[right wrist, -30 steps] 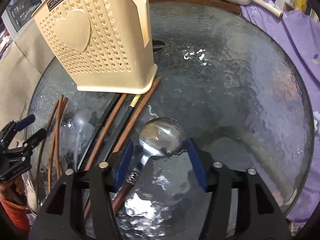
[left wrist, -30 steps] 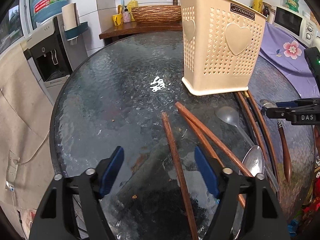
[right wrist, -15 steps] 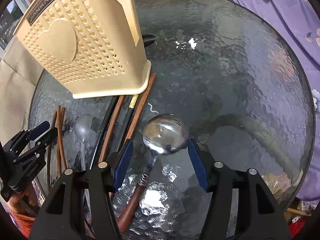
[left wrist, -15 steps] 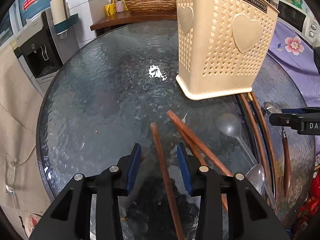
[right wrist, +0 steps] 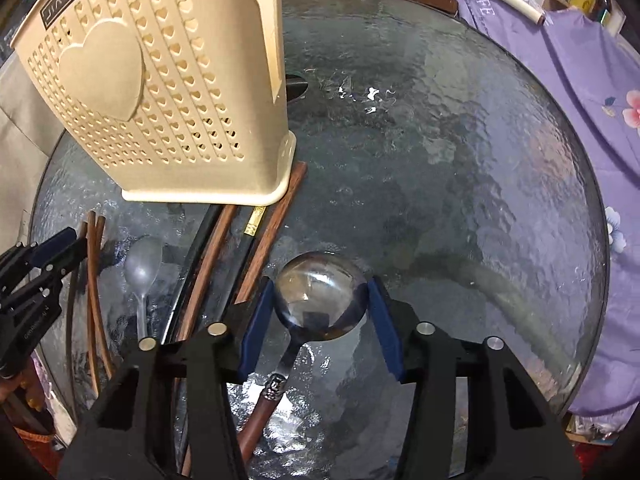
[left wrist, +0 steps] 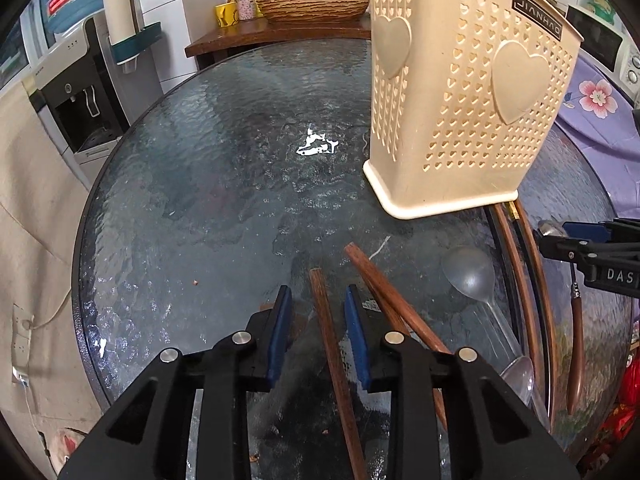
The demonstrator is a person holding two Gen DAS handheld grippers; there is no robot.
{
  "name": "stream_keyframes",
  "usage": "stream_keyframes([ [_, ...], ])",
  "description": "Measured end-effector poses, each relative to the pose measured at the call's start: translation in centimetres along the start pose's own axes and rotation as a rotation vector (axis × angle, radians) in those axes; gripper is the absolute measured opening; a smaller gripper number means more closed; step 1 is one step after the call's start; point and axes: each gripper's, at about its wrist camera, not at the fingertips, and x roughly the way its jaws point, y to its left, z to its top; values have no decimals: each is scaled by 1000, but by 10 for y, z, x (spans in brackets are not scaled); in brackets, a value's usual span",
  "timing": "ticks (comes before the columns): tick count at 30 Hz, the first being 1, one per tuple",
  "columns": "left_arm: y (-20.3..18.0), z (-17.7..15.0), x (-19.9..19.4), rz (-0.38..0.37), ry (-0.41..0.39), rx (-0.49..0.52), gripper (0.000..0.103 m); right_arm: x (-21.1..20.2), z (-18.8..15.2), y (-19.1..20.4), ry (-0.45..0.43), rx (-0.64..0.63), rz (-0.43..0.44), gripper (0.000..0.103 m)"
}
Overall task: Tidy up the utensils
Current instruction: 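Grasp a wooden chopstick with the left gripper while the right gripper lifts the ladle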
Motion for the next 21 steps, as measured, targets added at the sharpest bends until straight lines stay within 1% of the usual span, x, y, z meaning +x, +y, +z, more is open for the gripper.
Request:
stream_keyframes([
  [7,-2,3,3,19,-3,5,20,0,-10,3,-17,-18,-8,48],
  [13,-8,1,2,29,-4,28,16,-1,-11,4,-27,-25,-4,48],
  [16,-7,0,1,27,-4,24,15,-1,-12,4,-36,-24,-1,48],
  [21,-9,0,1,25,-6,24,9,-1,-14,1,-49,-20,8,48],
])
